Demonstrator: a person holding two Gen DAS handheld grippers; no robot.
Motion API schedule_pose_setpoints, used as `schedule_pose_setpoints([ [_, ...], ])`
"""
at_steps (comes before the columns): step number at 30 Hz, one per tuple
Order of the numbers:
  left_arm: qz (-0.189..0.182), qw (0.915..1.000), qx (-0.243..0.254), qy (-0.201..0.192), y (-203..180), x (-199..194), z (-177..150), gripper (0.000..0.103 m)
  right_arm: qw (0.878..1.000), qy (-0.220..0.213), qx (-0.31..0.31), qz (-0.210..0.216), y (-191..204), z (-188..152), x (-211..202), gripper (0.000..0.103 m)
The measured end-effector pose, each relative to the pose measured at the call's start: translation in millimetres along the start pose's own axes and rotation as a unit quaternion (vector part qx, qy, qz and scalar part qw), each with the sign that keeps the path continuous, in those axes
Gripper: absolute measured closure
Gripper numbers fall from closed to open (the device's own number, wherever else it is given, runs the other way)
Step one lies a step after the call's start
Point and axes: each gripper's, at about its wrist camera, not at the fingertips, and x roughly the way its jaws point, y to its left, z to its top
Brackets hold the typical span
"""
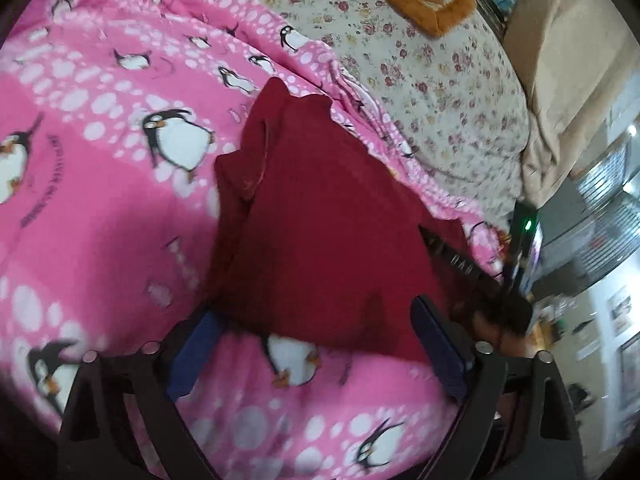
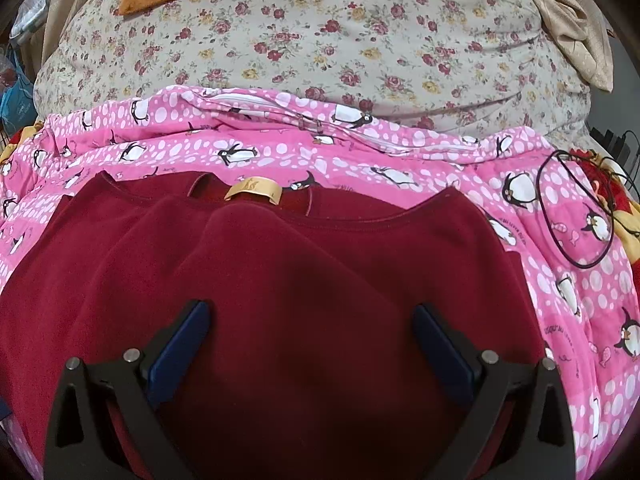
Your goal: Fold small clothes
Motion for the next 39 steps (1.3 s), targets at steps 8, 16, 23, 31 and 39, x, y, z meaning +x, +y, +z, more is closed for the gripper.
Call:
schedule_pose_setpoints([
  [8, -0.009, 0.9988, -0.046, -0.013, 5.2, 14.5, 19.4, 0.067, 1.000, -0.002, 0.000, 0.001, 0.1, -0.7, -0.4, 0.000],
  [16, 0.061, 0.9963, -0.030, -0.052, 15.7, 5.3, 12.1, 0.103, 0.996, -0.082, -0.006, 0.044, 6.5, 17.5, -44.7, 0.002],
  [23, 0.130, 0.9839, 0.088, -0.085, -19.3, 4.6, 6.1, 0.103, 0.949, 0.053, -0.050, 0.307, 87.5, 83.2, -24.9, 0.002],
  [31, 0.177, 0.9473, 0.239, -0.119, -66.1, 9.2, -4.0, 0.103, 0.930, 0.235, -0.027, 0.280, 150.9, 125.5, 65.7, 0.007],
  [39, 0.152, 0.9347, 0.292, -0.133, -87.4, 8.4, -6.4, 0.103, 0.933, 0.255, -0.128, 0.219, 208.5, 134.6, 64.2, 0.007],
])
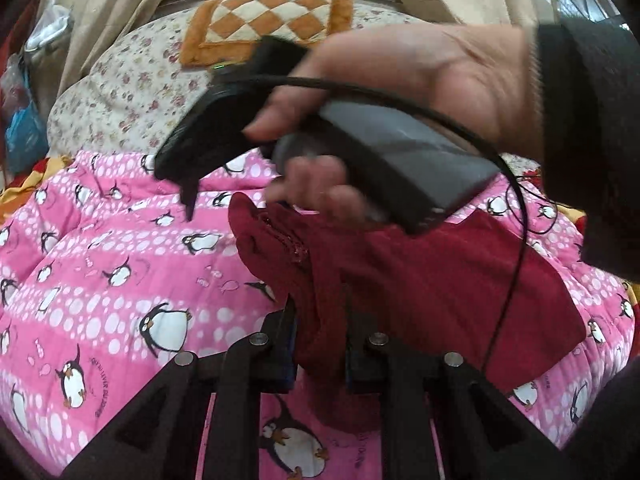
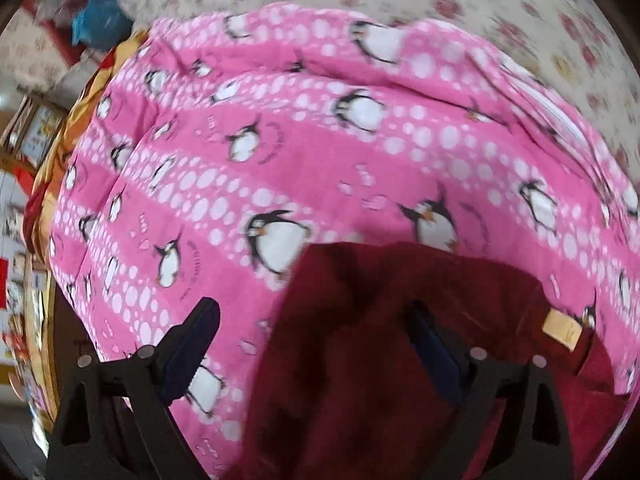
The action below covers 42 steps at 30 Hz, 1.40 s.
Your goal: Fold small clothes
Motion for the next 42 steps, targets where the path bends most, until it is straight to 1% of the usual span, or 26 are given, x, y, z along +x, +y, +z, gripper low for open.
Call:
schedule_pose_setpoints([
  [1, 0.000, 1.0000, 0.000, 0.000, 0.4, 0.4, 0.1, 0.103, 1.000, 0.009, -0.012, -0.014, 6.6, 2.1, 1.8, 0.007],
  [2, 0.000, 1.0000, -0.001, -0.001, -0.6, -0.1, 0.1, 0.103, 0.999, 0.016, -0.021, -0.032, 8.8, 3.1, 3.0, 0.009],
  [3, -0.002, 1.0000, -0.002, -0.002, 0.0, -0.5, 0.5, 0.103, 0.998, 0.020, -0.029, -0.057, 9.3, 3.4, 3.5, 0.019],
  [4, -0.005, 1.0000, -0.005, -0.004, -0.5, -1.7, 0.5, 0.103, 0.996, 0.025, -0.034, -0.079, 8.4, 4.0, 5.2, 0.026],
  [5, -0.006, 0.9999, -0.004, -0.008, -1.6, -3.3, 0.7, 0.103, 0.995, 0.029, -0.032, -0.086, 3.9, 3.2, 4.7, 0.042],
  [6, -0.012, 0.9998, -0.003, -0.014, -2.5, -5.5, 1.3, 0.103, 0.995, 0.030, -0.027, -0.088, -1.8, 2.5, 3.3, 0.061],
  [7, -0.018, 0.9997, -0.003, -0.018, -2.8, -6.9, 1.5, 0.103, 0.996, 0.022, -0.024, -0.088, -9.9, 0.8, -1.8, 0.073],
  [8, -0.024, 0.9994, 0.000, -0.023, -4.5, -9.0, 2.1, 0.103, 0.996, 0.015, -0.025, -0.084, -15.7, -1.2, -7.0, 0.083],
  [9, -0.030, 0.9991, 0.003, -0.029, -6.1, -11.4, 2.2, 0.103, 0.997, 0.003, -0.024, -0.074, -21.5, -3.5, -14.3, 0.085],
  [11, -0.048, 0.9982, 0.002, -0.037, -7.6, -15.3, 1.2, 0.103, 0.998, -0.033, -0.017, -0.043, -37.3, -13.6, -37.4, 0.087],
  [14, -0.063, 0.9970, 0.012, -0.044, -15.7, -17.7, 0.6, 0.103, 0.997, -0.076, 0.002, -0.006, -60.8, -36.1, -70.0, 0.088],
  [17, -0.065, 0.9958, 0.027, -0.058, -22.9, -22.5, 2.5, 0.103, 0.992, -0.120, 0.039, 0.030, -92.5, -67.0, -100.5, 0.089],
  [18, -0.070, 0.9950, 0.032, -0.065, -25.9, -25.9, 4.2, 0.103, 0.989, -0.135, 0.052, 0.044, -104.7, -79.5, -110.2, 0.089],
  [20, -0.082, 0.9927, 0.049, -0.074, -35.7, -32.3, 7.6, 0.103, 0.978, -0.172, 0.085, 0.078, -131.5, -108.7, -126.7, 0.089],
  [23, -0.106, 0.9882, 0.083, -0.072, -62.9, -37.6, 14.4, 0.103, 0.959, -0.215, 0.129, 0.129, -168.7, -147.7, -142.3, 0.089],
  [25, -0.121, 0.9863, 0.093, -0.062, -81.3, -34.3, 20.3, 0.103, 0.953, -0.230, 0.142, 0.139, -186.3, -164.9, -148.2, 0.089],
  [28, -0.143, 0.9812, 0.120, -0.048, -120.9, -25.9, 28.4, 0.103, 0.948, -0.236, 0.158, 0.142, -215.2, -184.0, -157.1, 0.089],
  [29, -0.153, 0.9794, 0.125, -0.043, -134.3, -21.6, 28.8, 0.103, 0.949, -0.234, 0.161, 0.139, -224.5, -187.8, -159.0, 0.089],
  [33, -0.179, 0.9724, 0.150, -0.011, -192.6, 4.0, 14.8, 0.103, 0.949, -0.227, 0.176, 0.131, -259.9, -199.9, -159.2, 0.089],
  [35, -0.186, 0.9720, 0.143, 0.008, -209.1, 13.8, 6.5, 0.103, 0.949, -0.219, 0.189, 0.129, -277.3, -204.6, -151.2, 0.089],
  [37, -0.189, 0.9723, 0.136, 0.018, -222.8, 18.5, 0.1, 0.103, 0.949, -0.215, 0.194, 0.126, -289.2, -207.9, -144.0, 0.089],
  [40, -0.186, 0.9711, 0.147, 0.031, -233.6, 28.2, -9.8, 0.103, 0.953, -0.203, 0.197, 0.110, -297.9, -212.2, -132.7, 0.089],
  [42, -0.184, 0.9702, 0.151, 0.047, -235.0, 37.0, -19.7, 0.103, 0.956, -0.186, 0.207, 0.097, -302.9, -213.7, -119.4, 0.089],
])
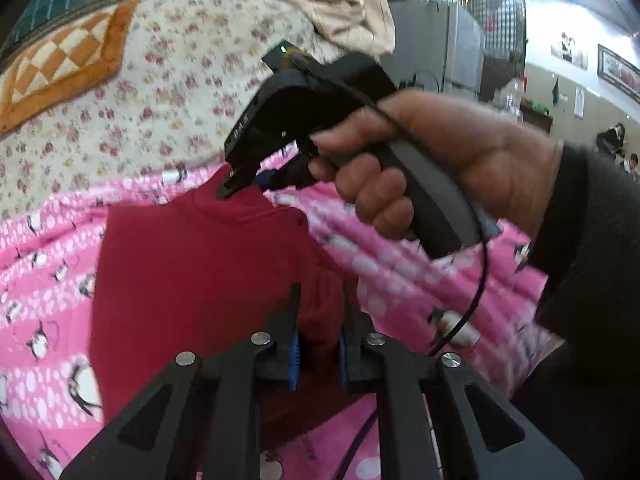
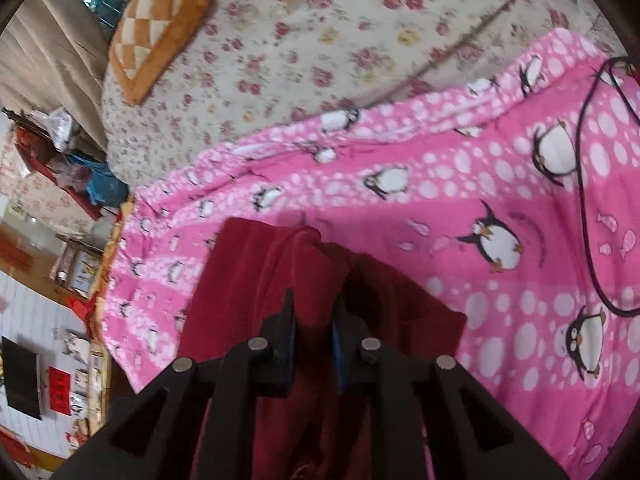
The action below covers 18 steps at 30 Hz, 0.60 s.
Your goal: Fold small clothes
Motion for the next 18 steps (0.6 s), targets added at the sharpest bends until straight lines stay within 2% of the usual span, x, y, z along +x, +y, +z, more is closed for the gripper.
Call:
schedule_pose_setpoints([
  [3, 0.002, 1.0000, 0.001, 0.008, -0.2, 4.8, -13.3, 0.103, 0.999, 0.012, -0.011, -0.028, -7.0, -7.7, 13.8, 0.086],
  [6, -0.004, 0.9997, 0.010, 0.020, -5.2, -10.6, -15.7, 0.103, 1.000, -0.008, 0.007, -0.020, -15.1, -15.6, 13.8, 0.086],
  [10, -0.014, 0.9997, 0.015, 0.013, -0.1, -58.3, -19.1, 0.102, 0.998, -0.057, 0.004, -0.026, -2.4, -25.7, -28.0, 0.079],
  [12, -0.006, 1.0000, -0.001, -0.003, 12.6, -81.0, -19.6, 0.095, 0.996, -0.087, -0.018, -0.013, 11.1, -34.3, -56.3, 0.076],
  [14, 0.027, 0.9988, -0.030, -0.026, 35.1, -93.6, -18.1, 0.089, 0.989, -0.114, -0.089, -0.006, 38.3, -52.2, -84.9, 0.073],
  [15, 0.047, 0.9965, -0.059, -0.034, 50.6, -93.7, -17.4, 0.089, 0.981, -0.121, -0.152, -0.002, 58.4, -65.7, -94.0, 0.071],
  [17, 0.064, 0.9909, -0.117, -0.020, 74.5, -80.4, -18.6, 0.090, 0.961, -0.093, -0.259, 0.017, 91.6, -90.0, -92.4, 0.071],
  [18, 0.065, 0.9883, -0.138, -0.004, 82.0, -70.7, -22.2, 0.097, 0.953, -0.068, -0.296, 0.020, 101.7, -100.6, -85.8, 0.072],
])
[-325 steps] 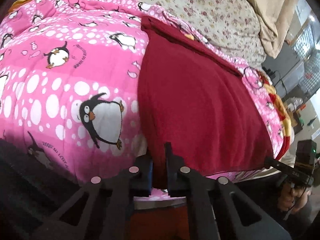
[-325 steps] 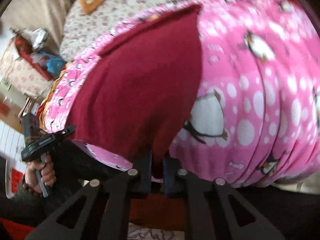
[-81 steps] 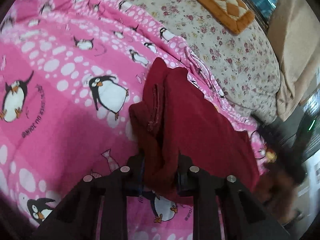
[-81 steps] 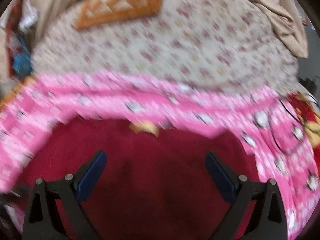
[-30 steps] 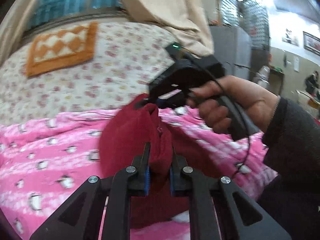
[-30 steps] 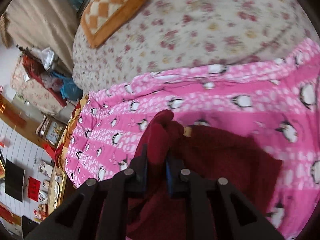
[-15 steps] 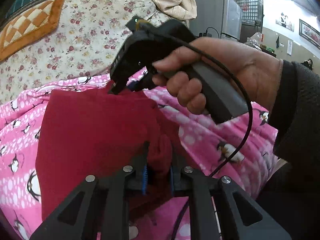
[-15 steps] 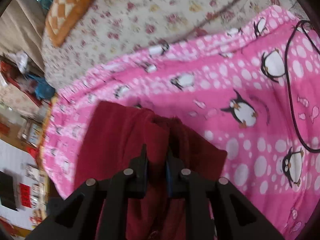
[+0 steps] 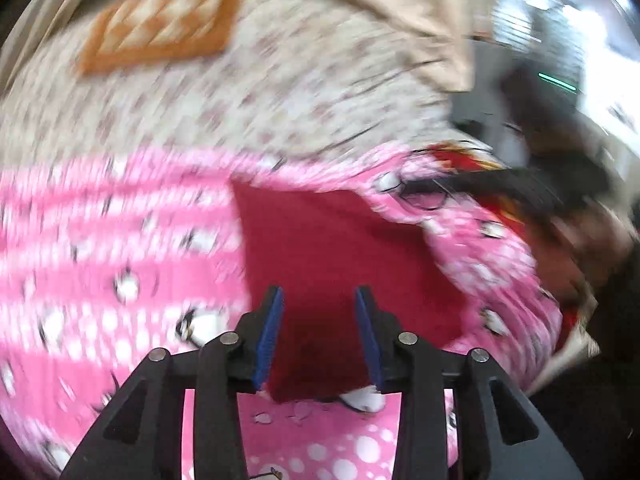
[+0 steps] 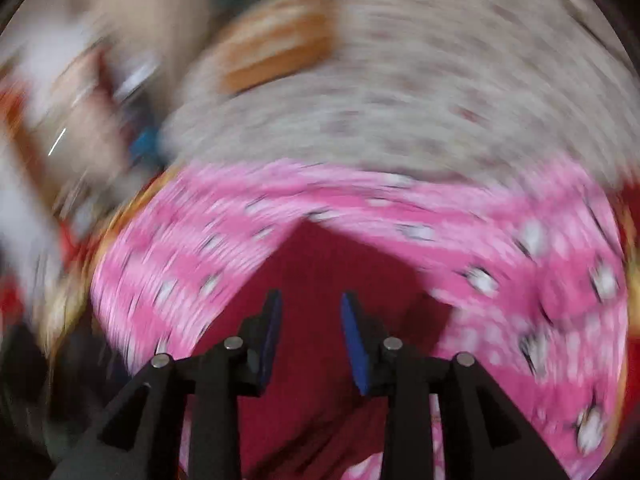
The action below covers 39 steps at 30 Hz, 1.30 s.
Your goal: Fold small clothes
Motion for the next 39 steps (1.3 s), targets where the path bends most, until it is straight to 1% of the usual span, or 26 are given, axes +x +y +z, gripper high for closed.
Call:
schedule_pose_setpoints([
  [1, 0.001, 0.9995, -0.016, 0.027, 5.3, 14.4, -5.3, 0.099, 0.998, 0.037, -0.050, -0.011, 16.4, -9.5, 12.4, 0.073],
  [2, 0.002, 0.9984, -0.021, 0.052, 7.0, 27.2, -12.6, 0.099, 0.993, 0.070, -0.081, -0.042, 23.2, -19.3, 24.2, 0.073],
  [3, -0.001, 0.9965, -0.018, 0.082, 5.7, 40.4, -22.4, 0.100, 0.986, 0.110, -0.099, -0.073, 24.1, -28.8, 37.3, 0.075],
  [4, 0.001, 0.9962, -0.008, 0.086, 1.9, 43.6, -28.3, 0.100, 0.975, 0.169, -0.110, -0.092, 19.7, -44.5, 54.8, 0.075],
  [6, 0.017, 0.9960, 0.005, 0.087, -5.4, 37.8, -24.4, 0.099, 0.978, 0.157, -0.109, -0.079, 19.4, -47.9, 50.7, 0.075],
  [7, 0.016, 0.9962, -0.001, 0.086, -5.4, 33.9, -18.8, 0.099, 0.982, 0.153, -0.088, -0.070, 16.5, -42.0, 44.3, 0.075],
  [8, 0.014, 0.9970, -0.009, 0.075, -4.1, 27.3, -9.4, 0.099, 0.986, 0.137, -0.072, -0.064, 15.4, -36.2, 35.8, 0.078],
  [10, 0.016, 0.9988, -0.017, 0.043, -4.4, 18.3, 8.8, 0.099, 0.994, 0.075, -0.054, -0.060, 14.8, -22.9, 13.7, 0.078],
  [11, 0.026, 0.9992, -0.023, 0.018, -2.0, 15.7, 25.2, 0.099, 0.995, 0.051, -0.047, -0.070, 13.9, -18.1, 6.9, 0.078],
  [12, 0.033, 0.9990, -0.027, 0.009, -0.3, 19.8, 38.8, 0.099, 0.995, 0.025, -0.035, -0.093, 10.3, -13.2, 5.3, 0.078],
  [13, 0.033, 0.9987, -0.038, 0.006, 3.2, 27.8, 54.5, 0.099, 0.993, 0.016, -0.023, -0.116, 5.5, -10.3, 10.2, 0.078],
  [15, 0.014, 0.9974, -0.068, 0.020, 12.8, 55.6, 78.0, 0.099, 0.988, 0.030, -0.009, -0.148, -1.5, -6.7, 29.3, 0.078],
  [16, 0.019, 0.9952, -0.081, 0.051, 17.5, 80.0, 83.5, 0.099, 0.985, 0.062, -0.009, -0.160, -8.5, -10.3, 47.9, 0.078],
  [18, 0.010, 0.9853, -0.107, 0.133, 25.6, 121.3, 73.0, 0.100, 0.974, 0.132, -0.001, -0.182, -24.0, -25.0, 77.3, 0.078],
  [19, 0.022, 0.9849, -0.102, 0.138, 24.3, 127.1, 67.7, 0.100, 0.975, 0.131, 0.014, -0.179, -30.1, -26.4, 79.5, 0.078],
  [20, 0.032, 0.9874, -0.084, 0.130, 18.0, 124.1, 68.4, 0.100, 0.976, 0.130, 0.027, -0.173, -32.7, -23.8, 77.2, 0.078],
  [22, 0.041, 0.9886, -0.066, 0.129, 10.8, 119.2, 77.0, 0.099, 0.978, 0.113, 0.036, -0.173, -31.6, -15.3, 66.8, 0.077],
  [24, 0.020, 0.9902, -0.082, 0.112, 13.2, 116.5, 94.5, 0.099, 0.979, 0.083, 0.039, -0.184, -29.9, -6.1, 56.6, 0.077],
  [25, 0.019, 0.9913, -0.091, 0.093, 14.9, 116.1, 106.9, 0.099, 0.978, 0.067, 0.043, -0.194, -31.1, 0.0, 54.1, 0.077],
  [27, 0.038, 0.9922, -0.095, 0.072, 18.4, 120.7, 123.9, 0.099, 0.975, 0.039, 0.058, -0.210, -35.2, 7.9, 49.2, 0.077],
  [28, 0.044, 0.9917, -0.099, 0.070, 20.3, 128.1, 129.4, 0.099, 0.972, 0.022, 0.077, -0.222, -44.5, 14.1, 46.6, 0.077],
  [31, 0.067, 0.9878, -0.117, 0.077, 27.2, 161.4, 140.2, 0.099, 0.967, 0.006, 0.110, -0.231, -66.9, 26.9, 57.7, 0.077],
  [33, 0.080, 0.9838, -0.132, 0.092, 33.3, 178.5, 134.8, 0.099, 0.966, 0.025, 0.111, -0.232, -75.2, 27.5, 74.7, 0.077],
  [36, 0.089, 0.9740, -0.142, 0.153, 39.3, 211.6, 107.7, 0.099, 0.959, 0.101, 0.120, -0.234, -91.7, 11.0, 109.9, 0.078],
  [38, 0.105, 0.9785, -0.114, 0.136, 30.8, 213.8, 102.3, 0.099, 0.961, 0.104, 0.116, -0.229, -95.9, 3.9, 114.0, 0.077],
  [39, 0.116, 0.9780, -0.105, 0.138, 27.1, 215.2, 103.8, 0.098, 0.961, 0.104, 0.120, -0.225, -97.3, 3.8, 112.7, 0.076],
])
